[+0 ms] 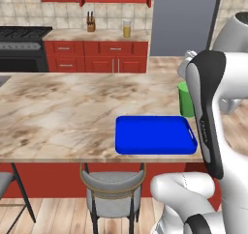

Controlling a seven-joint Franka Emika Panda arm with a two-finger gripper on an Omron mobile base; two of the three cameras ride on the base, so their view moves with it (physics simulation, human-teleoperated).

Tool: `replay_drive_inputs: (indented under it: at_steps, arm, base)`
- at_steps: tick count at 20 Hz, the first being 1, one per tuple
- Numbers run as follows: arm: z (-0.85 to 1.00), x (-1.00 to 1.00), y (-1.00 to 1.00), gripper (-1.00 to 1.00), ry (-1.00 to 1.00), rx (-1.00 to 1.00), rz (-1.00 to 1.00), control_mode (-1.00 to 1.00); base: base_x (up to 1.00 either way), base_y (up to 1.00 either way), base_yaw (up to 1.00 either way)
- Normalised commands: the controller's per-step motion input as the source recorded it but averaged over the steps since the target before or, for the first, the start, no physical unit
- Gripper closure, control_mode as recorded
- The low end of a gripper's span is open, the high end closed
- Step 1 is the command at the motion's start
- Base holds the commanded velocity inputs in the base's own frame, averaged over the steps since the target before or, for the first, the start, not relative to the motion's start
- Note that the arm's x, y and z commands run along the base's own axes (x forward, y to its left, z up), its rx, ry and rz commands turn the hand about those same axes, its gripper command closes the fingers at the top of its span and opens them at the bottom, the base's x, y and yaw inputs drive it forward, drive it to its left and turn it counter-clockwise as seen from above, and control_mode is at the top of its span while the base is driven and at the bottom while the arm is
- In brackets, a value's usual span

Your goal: There is a tray on the dining counter. Grab the cup, mug, and pitcher and place them on the tray. The pitcher may be placed next to the tray if it cannot fit the tray.

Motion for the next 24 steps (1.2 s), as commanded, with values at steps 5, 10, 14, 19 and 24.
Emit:
replay_drive_inputs:
  at_steps: [5, 10, 14, 19, 24]
  arm:
    - [-0.04, 0.14, 0.02, 1.0, 0.0, 0.0, 0.0, -1.0]
    - [-0.17, 0.41, 0.15, 1.0, 0.0, 0.0, 0.0, -1.0]
    - [-0.26, 0.38, 0.2, 1.0, 0.0, 0.0, 0.0, -1.0]
    - [-0.32, 0.29, 0.1, 1.0, 0.0, 0.0, 0.0, -1.0]
    - [-0.24, 0.22, 0.0, 1.0, 0.0, 0.0, 0.0, -1.0]
  base:
    - [0.23, 0.0, 0.0]
    - [0.0, 0.0, 0.0]
    - [0.0, 0.0, 0.0]
    - [0.0, 0.0, 0.0]
    - [0.0, 0.0, 0.0]
